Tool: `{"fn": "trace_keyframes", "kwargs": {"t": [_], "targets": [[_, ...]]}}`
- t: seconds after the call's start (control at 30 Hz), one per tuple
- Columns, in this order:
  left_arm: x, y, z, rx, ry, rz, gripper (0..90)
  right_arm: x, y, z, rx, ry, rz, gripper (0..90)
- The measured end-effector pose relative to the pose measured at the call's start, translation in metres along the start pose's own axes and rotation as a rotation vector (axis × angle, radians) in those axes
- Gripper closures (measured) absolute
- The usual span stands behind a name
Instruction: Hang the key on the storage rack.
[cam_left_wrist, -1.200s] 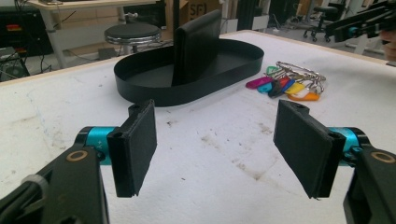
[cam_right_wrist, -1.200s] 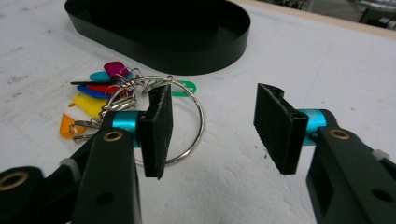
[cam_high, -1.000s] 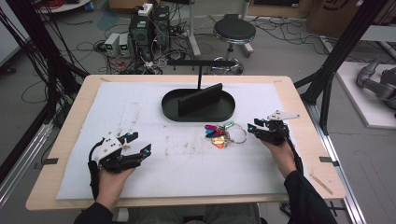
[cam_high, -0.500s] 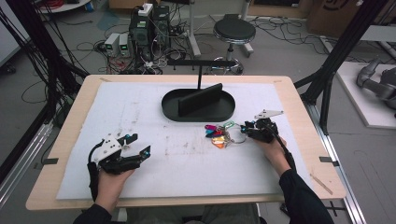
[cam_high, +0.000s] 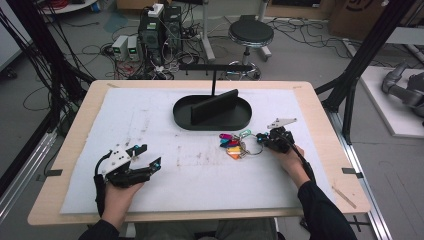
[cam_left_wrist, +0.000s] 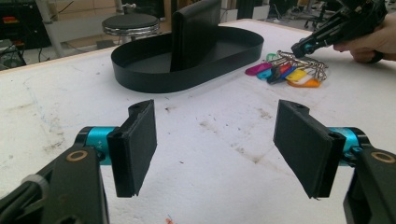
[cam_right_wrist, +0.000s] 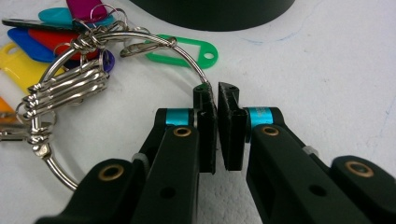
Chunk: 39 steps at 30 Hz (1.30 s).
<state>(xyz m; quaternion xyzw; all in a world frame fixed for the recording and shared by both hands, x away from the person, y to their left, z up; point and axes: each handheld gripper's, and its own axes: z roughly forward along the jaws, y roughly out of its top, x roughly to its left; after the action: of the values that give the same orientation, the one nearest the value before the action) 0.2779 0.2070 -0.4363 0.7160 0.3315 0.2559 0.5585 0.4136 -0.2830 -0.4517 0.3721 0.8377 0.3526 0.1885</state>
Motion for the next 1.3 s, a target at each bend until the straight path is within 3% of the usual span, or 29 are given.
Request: {"fn": "trace_keyframes", "kwargs": {"t": [0.27, 0.3, 0.43, 0.57, 1.0, 1.3], "targets": [[0.001, 0.000, -0.001, 0.000, 0.000, 0.004, 30.2, -0.004, 0.001, -0.007, -0.028, 0.002, 0.042, 87.4], [0.001, 0.000, -0.001, 0.001, -0.003, 0.003, 30.2, -0.007, 0.001, -0.014, -0.064, -0.008, 0.070, 87.4], [0.000, 0.000, 0.000, 0.000, -0.004, 0.003, 30.2, -0.013, 0.001, -0.028, -0.125, -0.015, 0.115, 87.4], [-0.001, 0.000, 0.001, 0.000, -0.005, 0.006, 30.2, -0.014, 0.001, -0.039, -0.176, -0.024, 0.133, 87.5], [-0.002, 0.000, 0.003, 0.005, -0.009, 0.013, 30.2, 0.011, 0.011, -0.056, -0.290, 0.018, 0.098, 87.3], [-0.002, 0.000, 0.003, 0.004, -0.009, 0.014, 30.2, 0.028, 0.016, -0.052, -0.296, 0.087, 0.074, 87.2]]}}
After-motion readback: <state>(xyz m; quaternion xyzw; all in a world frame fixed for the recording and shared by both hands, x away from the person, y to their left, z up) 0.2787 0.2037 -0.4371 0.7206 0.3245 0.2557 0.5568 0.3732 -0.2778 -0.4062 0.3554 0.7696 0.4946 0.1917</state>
